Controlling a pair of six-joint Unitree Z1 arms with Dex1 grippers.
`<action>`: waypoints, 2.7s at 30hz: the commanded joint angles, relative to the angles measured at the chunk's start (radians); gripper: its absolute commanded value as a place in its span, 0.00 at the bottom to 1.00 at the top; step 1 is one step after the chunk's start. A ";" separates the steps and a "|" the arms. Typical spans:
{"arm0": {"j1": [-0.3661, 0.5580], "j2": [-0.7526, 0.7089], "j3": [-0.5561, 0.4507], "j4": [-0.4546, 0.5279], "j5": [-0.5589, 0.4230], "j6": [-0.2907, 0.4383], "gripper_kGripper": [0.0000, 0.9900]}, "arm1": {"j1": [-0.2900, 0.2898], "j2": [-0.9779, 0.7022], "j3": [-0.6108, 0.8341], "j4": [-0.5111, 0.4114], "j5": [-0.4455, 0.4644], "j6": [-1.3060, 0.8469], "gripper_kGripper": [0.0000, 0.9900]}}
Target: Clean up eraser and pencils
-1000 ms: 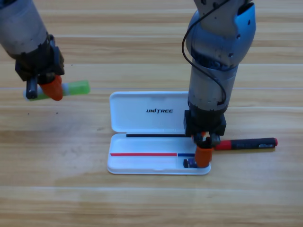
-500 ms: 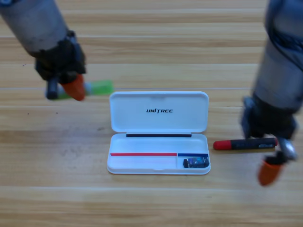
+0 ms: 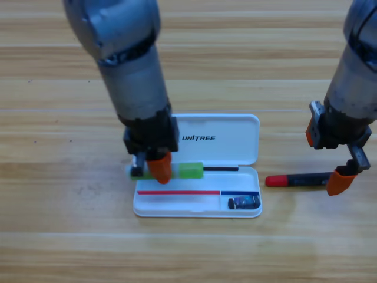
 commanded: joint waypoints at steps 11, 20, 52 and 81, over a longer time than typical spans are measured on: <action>-0.019 0.156 -0.046 0.004 -0.035 0.003 0.00 | -0.060 0.221 -0.064 -0.035 0.051 -0.041 0.84; -0.019 0.179 -0.045 0.002 -0.046 -0.002 0.00 | -0.061 0.249 -0.054 -0.038 0.048 -0.070 0.47; -0.019 0.181 -0.037 0.001 -0.049 -0.015 1.00 | -0.038 0.031 -0.048 0.029 0.041 0.070 0.00; 0.465 -0.428 0.198 0.168 -0.008 0.271 1.00 | 0.256 0.433 -0.640 0.223 0.024 0.274 0.00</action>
